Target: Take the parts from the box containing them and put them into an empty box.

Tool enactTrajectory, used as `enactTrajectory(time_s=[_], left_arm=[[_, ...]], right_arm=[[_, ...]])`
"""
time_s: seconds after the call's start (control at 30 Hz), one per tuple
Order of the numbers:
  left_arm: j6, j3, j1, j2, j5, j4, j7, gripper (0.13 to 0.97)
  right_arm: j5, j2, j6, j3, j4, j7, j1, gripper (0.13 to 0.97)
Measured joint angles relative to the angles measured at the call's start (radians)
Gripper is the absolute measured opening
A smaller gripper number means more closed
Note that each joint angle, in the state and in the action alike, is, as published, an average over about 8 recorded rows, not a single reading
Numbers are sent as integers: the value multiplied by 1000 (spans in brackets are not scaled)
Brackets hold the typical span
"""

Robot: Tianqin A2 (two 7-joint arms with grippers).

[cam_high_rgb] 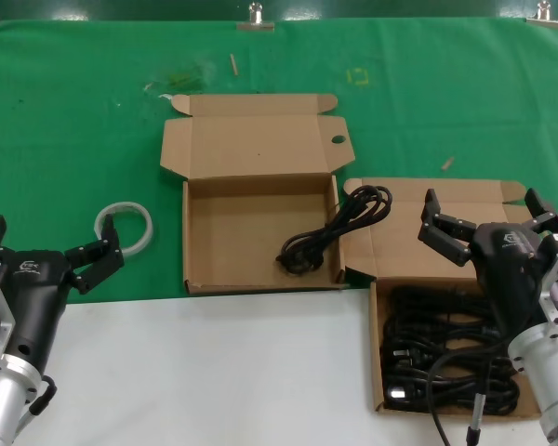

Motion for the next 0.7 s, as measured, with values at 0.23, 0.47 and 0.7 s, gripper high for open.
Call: enactTrajectory(time_s=[0.23,0.47,0.7], left_arm=[[0,0,0,0,0,0,0,965],[0,0,0,0,0,0,0,965],[0,0,0,0,0,0,0,965]], right_arm=[[0,0,0,0,0,0,0,966],[0,0,0,0,0,0,0,966],[0,0,0,0,0,0,0,966]])
